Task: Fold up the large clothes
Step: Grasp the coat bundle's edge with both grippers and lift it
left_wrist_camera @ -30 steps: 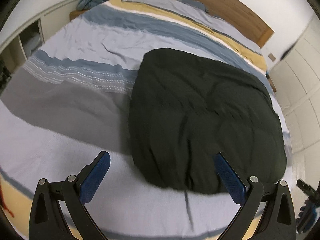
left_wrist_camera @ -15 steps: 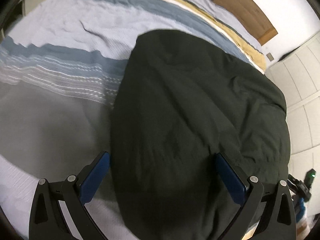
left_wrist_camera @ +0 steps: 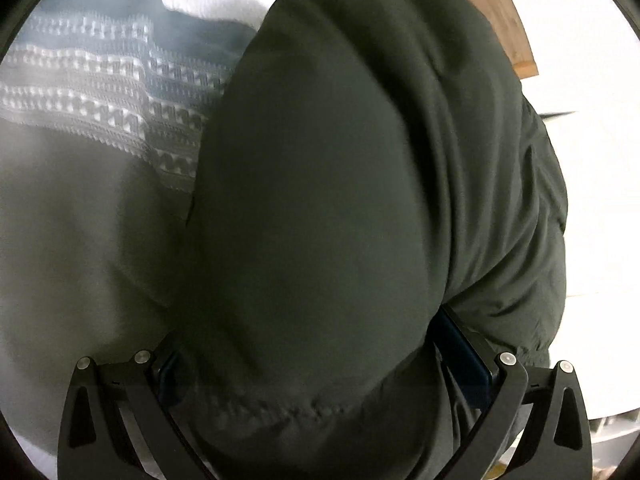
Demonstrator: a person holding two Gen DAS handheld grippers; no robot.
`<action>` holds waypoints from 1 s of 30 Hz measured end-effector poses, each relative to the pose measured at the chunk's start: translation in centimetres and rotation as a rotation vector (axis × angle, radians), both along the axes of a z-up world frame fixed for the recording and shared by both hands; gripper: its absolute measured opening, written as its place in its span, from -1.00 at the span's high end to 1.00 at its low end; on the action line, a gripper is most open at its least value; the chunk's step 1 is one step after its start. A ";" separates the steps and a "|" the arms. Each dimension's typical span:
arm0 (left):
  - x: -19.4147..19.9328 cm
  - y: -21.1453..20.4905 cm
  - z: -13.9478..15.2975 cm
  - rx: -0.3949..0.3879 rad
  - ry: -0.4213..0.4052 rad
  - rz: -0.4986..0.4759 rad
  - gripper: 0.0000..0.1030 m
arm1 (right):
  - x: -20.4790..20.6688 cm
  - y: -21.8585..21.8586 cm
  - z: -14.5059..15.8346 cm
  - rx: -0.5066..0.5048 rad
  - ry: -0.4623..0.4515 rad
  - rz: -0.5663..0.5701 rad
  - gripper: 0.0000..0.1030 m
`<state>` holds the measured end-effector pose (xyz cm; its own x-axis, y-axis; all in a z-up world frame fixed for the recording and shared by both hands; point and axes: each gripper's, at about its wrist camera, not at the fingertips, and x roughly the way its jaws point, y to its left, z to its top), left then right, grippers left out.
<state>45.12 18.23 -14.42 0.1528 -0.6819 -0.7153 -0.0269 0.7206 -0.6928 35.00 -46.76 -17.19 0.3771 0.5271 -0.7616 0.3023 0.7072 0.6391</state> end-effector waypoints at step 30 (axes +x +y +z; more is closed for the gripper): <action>-6.3 -6.8 12.2 -0.164 -0.263 -0.023 0.64 | 4.5 10.2 9.8 0.047 -0.277 0.106 0.52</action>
